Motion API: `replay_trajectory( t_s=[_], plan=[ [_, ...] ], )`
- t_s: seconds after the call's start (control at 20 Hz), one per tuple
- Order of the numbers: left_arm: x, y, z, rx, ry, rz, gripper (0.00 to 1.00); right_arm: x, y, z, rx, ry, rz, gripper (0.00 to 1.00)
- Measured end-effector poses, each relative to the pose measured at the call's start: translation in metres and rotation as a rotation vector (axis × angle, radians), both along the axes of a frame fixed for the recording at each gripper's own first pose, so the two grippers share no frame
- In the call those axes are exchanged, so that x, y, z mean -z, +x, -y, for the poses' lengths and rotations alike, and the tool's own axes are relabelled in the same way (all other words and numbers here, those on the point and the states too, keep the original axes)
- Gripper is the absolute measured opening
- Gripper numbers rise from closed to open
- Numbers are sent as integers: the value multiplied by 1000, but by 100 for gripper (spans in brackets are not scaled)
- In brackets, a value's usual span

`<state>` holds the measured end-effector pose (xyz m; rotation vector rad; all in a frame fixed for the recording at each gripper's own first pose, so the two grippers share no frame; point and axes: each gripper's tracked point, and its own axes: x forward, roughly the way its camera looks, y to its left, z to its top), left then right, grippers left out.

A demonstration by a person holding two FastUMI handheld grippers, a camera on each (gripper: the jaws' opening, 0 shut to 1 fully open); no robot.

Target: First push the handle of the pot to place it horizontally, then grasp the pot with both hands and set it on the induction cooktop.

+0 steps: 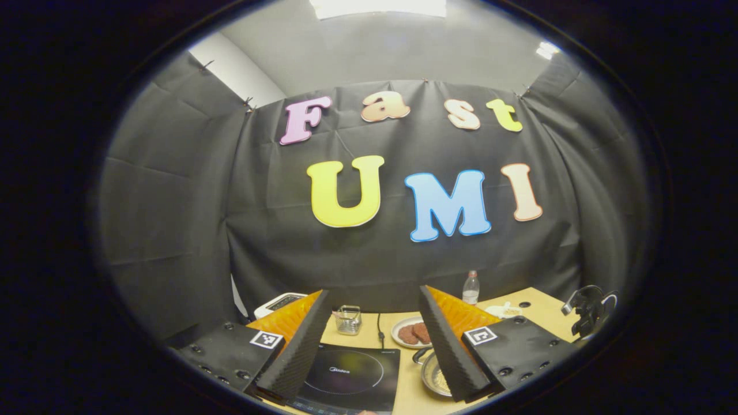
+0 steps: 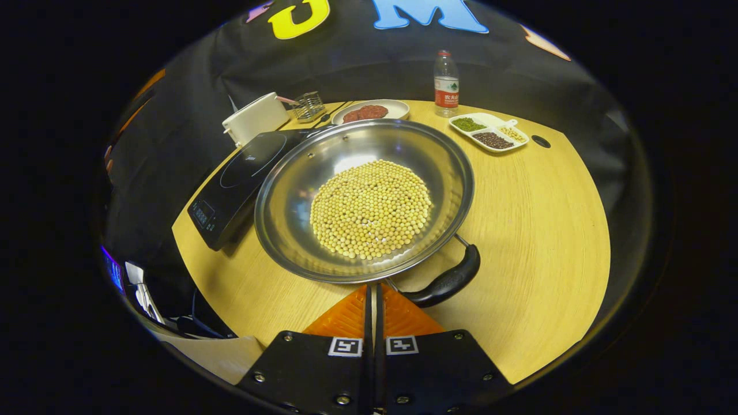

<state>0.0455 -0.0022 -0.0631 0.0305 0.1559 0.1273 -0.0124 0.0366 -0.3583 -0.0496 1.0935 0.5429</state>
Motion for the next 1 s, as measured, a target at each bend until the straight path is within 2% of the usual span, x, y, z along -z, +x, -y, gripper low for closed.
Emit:
replay_trajectory(
  t_s=[0.1,0.75,0.85,0.95,1.0],
  plan=[
    [3,2,3,-3,3,-6,100,1,9,9,19,-6,5,1],
    [36,10,24,-33,1,-66,98,6,70,52,104,-13,41,1],
    [47,11,28,-32,-2,-84,100,7,78,55,123,-13,54,1],
    [62,13,31,-29,-6,-109,95,7,88,60,148,-23,84,1],
    [68,13,33,-26,-12,-120,98,7,92,62,161,-27,96,1]
  ],
)
